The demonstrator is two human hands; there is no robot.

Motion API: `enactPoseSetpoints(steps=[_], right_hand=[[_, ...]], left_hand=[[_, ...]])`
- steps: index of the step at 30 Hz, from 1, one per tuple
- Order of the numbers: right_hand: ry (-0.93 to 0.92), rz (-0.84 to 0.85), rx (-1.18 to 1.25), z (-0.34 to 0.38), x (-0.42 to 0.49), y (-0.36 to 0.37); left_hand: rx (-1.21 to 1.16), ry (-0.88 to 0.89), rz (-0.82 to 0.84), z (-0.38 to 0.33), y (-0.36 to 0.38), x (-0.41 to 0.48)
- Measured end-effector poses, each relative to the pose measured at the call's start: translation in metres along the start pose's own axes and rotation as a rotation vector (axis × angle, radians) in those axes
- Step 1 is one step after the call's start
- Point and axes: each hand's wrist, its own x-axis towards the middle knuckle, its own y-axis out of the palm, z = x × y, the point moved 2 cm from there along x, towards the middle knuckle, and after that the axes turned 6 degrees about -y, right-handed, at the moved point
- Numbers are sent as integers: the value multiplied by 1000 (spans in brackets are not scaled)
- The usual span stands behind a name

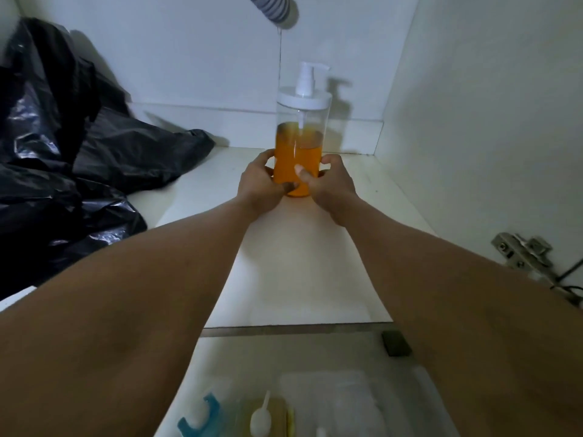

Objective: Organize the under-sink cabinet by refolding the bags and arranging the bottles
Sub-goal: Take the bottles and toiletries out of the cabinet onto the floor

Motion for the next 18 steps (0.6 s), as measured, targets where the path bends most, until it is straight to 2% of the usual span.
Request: enactPoseSetpoints(steps=[10,18], right_hand=[[-68,-47,67,24,-98,-45],[-85,-34,18,60,-191,-106]], left_hand=[[-50,-3,58,-14,-23,-104],[-117,37,178,-65,-41,-197]])
